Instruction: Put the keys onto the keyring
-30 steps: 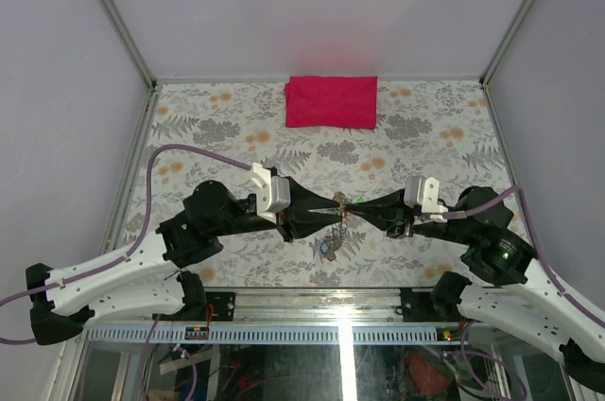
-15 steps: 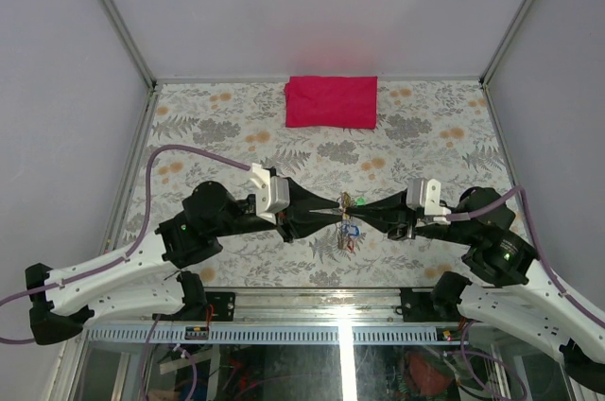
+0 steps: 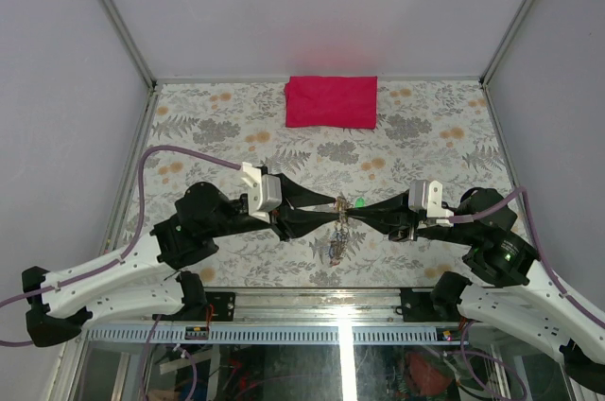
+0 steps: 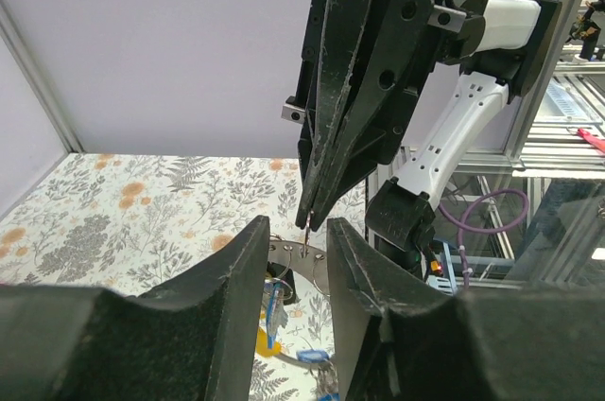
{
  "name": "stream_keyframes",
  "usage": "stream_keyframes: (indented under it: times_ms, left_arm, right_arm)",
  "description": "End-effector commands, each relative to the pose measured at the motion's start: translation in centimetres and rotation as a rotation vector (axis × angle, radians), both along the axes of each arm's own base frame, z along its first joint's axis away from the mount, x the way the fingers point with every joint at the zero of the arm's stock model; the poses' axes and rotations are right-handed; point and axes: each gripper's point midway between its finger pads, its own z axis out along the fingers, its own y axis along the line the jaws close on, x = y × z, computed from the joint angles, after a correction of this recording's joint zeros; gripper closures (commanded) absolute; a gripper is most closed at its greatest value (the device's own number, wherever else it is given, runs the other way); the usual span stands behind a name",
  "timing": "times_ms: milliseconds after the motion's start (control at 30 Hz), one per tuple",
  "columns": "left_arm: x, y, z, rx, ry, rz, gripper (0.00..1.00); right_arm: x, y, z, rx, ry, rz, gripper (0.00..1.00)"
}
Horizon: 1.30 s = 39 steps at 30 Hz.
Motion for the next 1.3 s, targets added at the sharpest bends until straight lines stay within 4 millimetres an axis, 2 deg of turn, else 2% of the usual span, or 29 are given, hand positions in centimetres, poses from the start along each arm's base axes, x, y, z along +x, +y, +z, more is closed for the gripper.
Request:
stream_keyframes:
  times_ms: [0,967,1067,1200,1267]
  left_arm:
    - [-0.3,-0.1,0.8,-0.030,-0.013,-0.021,0.68]
    - [-0.3,-1.2,-0.8,0.029,0.010,-0.052,0.76]
    - [-0.3,-1.2,-0.8,0.029,0.010,-0.052,0.81]
    - [-0.4,-1.1,-0.5,0.024,0.008,-0.054,0.99]
    - [-0.5,-1.0,-0.4,0.019,0.008,-0.057,1.00]
  right_arm:
    - [-0.8,-0.7,4.2,0.117,-0.088,0.013,1.00]
    - [-1.4,-0.6,4.8,0.133,-0.088,0.047,1.00]
    - [-1.4,-0.5,4.7,0.131,-0.085,0.047,1.00]
    - [-1.4,-0.5,4.7,0.129,-0.084,0.050,1.00]
    - [-1.3,-0.4,4.6,0.125,-0.084,0.050,1.00]
